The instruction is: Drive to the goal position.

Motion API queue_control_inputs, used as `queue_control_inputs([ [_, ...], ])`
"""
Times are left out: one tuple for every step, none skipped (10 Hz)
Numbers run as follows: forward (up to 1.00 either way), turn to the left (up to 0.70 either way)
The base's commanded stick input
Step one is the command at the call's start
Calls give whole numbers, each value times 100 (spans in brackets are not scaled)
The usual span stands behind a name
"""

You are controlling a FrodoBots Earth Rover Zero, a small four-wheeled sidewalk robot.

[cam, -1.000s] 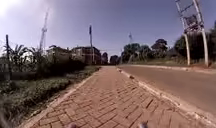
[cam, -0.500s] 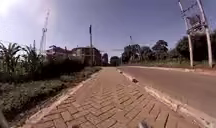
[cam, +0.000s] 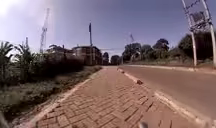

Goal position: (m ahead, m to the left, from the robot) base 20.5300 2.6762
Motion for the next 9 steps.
queue_control_inputs([
  [100,0],
  [100,0],
  [100,0],
  [100,0],
  [100,0],
  [100,0],
  [100,0],
  [100,0],
  [100,0],
])
